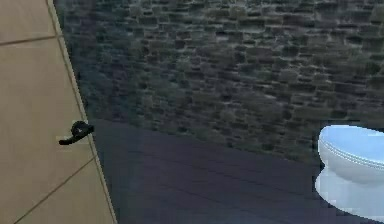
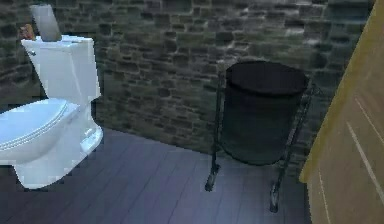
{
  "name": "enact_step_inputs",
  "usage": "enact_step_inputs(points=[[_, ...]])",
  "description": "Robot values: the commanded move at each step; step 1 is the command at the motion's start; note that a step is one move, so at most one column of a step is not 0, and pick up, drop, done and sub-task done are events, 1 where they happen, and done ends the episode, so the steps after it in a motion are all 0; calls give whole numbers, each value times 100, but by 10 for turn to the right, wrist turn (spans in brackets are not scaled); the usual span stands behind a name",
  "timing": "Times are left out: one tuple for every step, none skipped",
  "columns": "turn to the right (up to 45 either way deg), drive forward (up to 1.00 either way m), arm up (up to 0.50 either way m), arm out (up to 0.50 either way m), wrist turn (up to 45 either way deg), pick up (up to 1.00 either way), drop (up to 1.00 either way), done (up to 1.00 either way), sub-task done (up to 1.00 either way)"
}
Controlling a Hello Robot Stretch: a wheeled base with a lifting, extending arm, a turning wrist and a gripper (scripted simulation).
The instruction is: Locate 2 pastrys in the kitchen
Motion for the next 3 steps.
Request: enact_step_inputs(points=[[0, 80, 0, 0, 0, 0, 0, 0, 0], [-60, 0, 0, 0, 0, 0, 0, 0, 0], [0, 35, 0, 0, 0, 0, 0, 0, 0]])
